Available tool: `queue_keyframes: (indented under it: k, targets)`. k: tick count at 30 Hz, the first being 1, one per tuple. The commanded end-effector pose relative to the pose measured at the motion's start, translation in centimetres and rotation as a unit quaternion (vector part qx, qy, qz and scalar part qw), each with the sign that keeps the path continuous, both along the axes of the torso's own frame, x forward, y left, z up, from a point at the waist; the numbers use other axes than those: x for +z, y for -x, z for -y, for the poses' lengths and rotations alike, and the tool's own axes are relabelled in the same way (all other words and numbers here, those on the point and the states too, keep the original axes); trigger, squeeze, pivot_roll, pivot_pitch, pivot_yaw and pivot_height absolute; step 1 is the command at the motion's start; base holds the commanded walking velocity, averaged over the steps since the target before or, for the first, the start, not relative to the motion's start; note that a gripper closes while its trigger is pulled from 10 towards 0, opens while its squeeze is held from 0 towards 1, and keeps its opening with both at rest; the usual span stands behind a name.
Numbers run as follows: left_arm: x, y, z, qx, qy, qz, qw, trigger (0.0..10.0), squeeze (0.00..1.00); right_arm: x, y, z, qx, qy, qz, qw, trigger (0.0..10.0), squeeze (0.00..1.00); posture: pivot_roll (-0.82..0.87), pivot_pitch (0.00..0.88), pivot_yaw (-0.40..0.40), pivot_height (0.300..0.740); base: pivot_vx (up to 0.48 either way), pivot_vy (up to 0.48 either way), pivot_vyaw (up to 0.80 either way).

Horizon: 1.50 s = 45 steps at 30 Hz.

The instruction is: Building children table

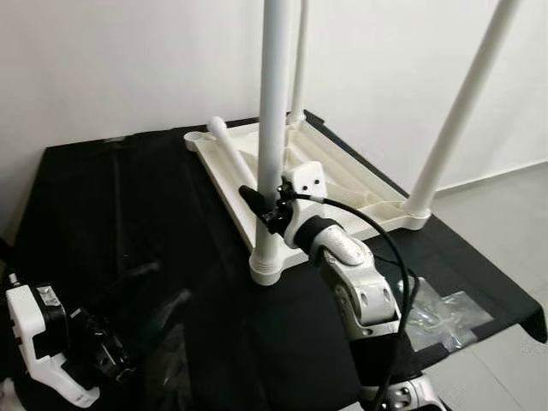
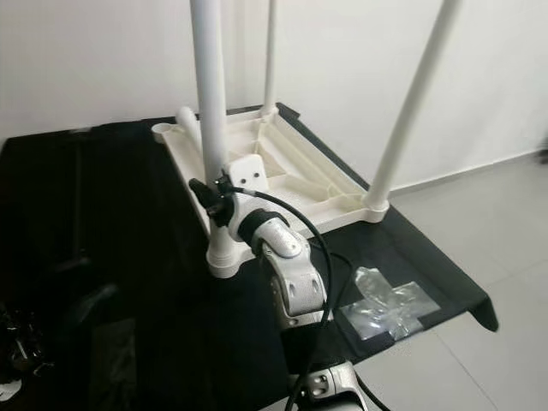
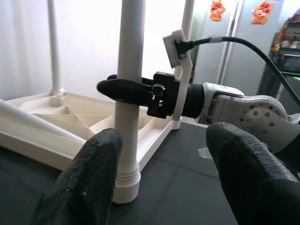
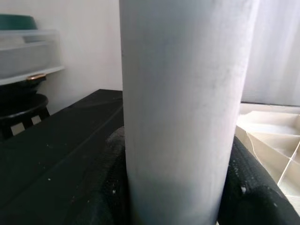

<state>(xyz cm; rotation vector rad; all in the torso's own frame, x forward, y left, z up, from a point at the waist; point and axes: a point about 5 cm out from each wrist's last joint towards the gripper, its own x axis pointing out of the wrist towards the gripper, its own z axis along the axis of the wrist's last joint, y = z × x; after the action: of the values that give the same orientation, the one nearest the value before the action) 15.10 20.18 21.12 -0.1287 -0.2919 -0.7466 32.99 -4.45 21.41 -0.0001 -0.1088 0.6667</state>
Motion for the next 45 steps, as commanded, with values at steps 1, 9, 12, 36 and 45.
queue_keyframes:
  k: [1, 9, 12, 36, 45]
  targets:
    - [-0.3, -0.2, 0.1, -0.007, -0.005, -0.009, 1.000, 10.0, 0.00, -2.5, 0.0, 0.2, -0.015, 0.032, -0.068, 0.997, 10.0, 0.00, -0.01, 0.132, -0.012, 0.740, 0.000, 0.000, 0.00]
    - [-0.2, -0.3, 0.4, -0.012, -0.004, -0.007, 1.000, 10.0, 0.00, 0.6, -0.2, 0.1, 0.132, 0.026, -0.024, 0.991, 10.0, 1.00, 0.00, 0.132, -0.020, 0.740, 0.000, 0.000, 0.00]
    - [-0.3, -0.3, 0.7, -0.014, -0.002, -0.008, 1.000, 10.0, 0.00, 1.6, -0.6, 1.0, 0.214, 0.062, 0.017, 0.975, 10.0, 1.00, 0.01, 0.132, -0.021, 0.740, 0.000, 0.000, 0.00]
    - [0.6, 1.7, 0.6, -0.004, -0.021, -0.020, 1.000, 10.0, 0.00, 4.5, -2.8, 3.3, 0.440, 0.141, 0.042, 0.886, 0.0, 0.00, 0.09, 0.207, -0.047, 0.740, 0.000, 0.000, 0.00]
    - [0.7, 2.4, 0.8, -0.003, -0.023, -0.028, 0.999, 10.0, 0.00, 4.5, -3.1, 4.0, 0.454, 0.144, 0.039, 0.878, 0.0, 0.00, 0.07, 0.226, -0.054, 0.740, 0.000, 0.000, 0.00]
